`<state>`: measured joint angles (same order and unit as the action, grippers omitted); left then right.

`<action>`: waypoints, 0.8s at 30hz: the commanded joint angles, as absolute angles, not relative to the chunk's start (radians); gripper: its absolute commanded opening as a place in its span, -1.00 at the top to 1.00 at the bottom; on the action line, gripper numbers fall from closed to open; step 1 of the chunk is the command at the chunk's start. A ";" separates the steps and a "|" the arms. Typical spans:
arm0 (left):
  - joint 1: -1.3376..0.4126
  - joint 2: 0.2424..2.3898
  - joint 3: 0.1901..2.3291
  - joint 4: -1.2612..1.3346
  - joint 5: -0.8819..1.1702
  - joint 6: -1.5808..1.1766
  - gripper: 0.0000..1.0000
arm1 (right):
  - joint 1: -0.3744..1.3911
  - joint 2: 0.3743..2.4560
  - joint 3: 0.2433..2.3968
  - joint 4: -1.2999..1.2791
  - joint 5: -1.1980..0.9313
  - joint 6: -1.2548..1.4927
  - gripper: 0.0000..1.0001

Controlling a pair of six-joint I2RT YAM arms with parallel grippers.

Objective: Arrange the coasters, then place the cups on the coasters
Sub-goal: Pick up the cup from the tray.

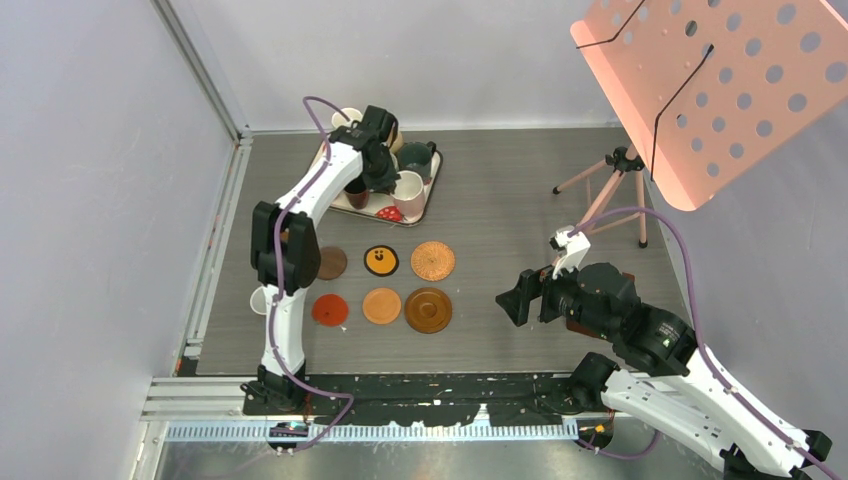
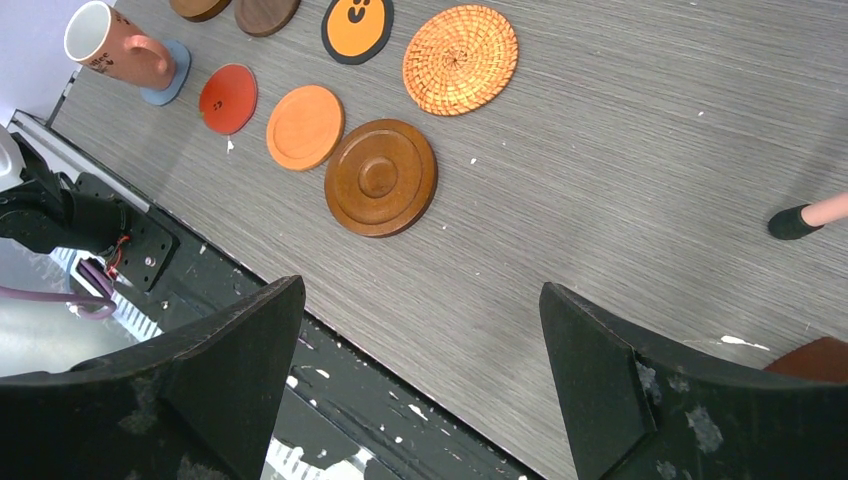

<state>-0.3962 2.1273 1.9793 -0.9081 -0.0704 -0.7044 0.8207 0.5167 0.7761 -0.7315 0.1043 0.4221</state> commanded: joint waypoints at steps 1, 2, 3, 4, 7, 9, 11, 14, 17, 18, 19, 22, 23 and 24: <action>-0.405 1.997 1.964 -0.911 -0.031 -0.683 1.00 | 0.820 0.510 0.820 -0.708 0.130 0.427 -0.91; -0.406 1.980 1.957 -0.909 -0.030 -0.679 1.00 | 0.819 0.507 0.822 -0.708 0.132 0.430 -0.91; -0.406 1.965 1.947 -0.906 -0.028 -0.676 1.00 | 0.819 0.507 0.823 -0.709 0.136 0.430 -0.91; -0.407 1.949 1.941 -0.904 -0.028 -0.670 1.00 | 0.819 0.506 0.827 -0.711 0.137 0.430 -0.91; -0.407 1.903 1.912 -0.897 -0.022 -0.662 1.00 | 0.820 0.503 0.835 -0.717 0.141 0.434 -0.91; -0.407 1.872 1.889 -0.886 -0.014 -0.658 1.00 | 0.819 0.497 0.837 -0.716 0.142 0.439 -0.91; -0.407 1.841 1.864 -0.875 -0.007 -0.657 1.00 | 0.819 0.488 0.834 -0.716 0.143 0.447 -0.91; -0.407 1.798 1.837 -0.881 -0.014 -0.652 1.00 | 0.820 0.477 0.828 -0.714 0.143 0.459 -0.91; -0.405 1.754 1.814 -0.898 -0.038 -0.641 1.00 | 0.820 0.457 0.817 -0.713 0.140 0.472 -0.91; -0.404 1.730 1.806 -0.903 -0.048 -0.638 1.00 | 0.820 0.455 0.814 -0.712 0.139 0.474 -0.91; -0.402 1.715 1.796 -0.906 -0.057 -0.635 1.00 | 0.819 0.450 0.810 -0.712 0.138 0.476 -0.91; -0.387 1.669 1.758 -0.904 -0.072 -0.629 1.00 | 0.819 0.445 0.805 -0.713 0.133 0.479 -0.91; -0.380 1.656 1.749 -0.904 -0.073 -0.628 1.00 | 0.819 0.442 0.803 -0.712 0.132 0.479 -0.91; -0.371 1.645 1.740 -0.904 -0.075 -0.627 1.00 | 0.819 0.441 0.802 -0.711 0.130 0.480 -0.91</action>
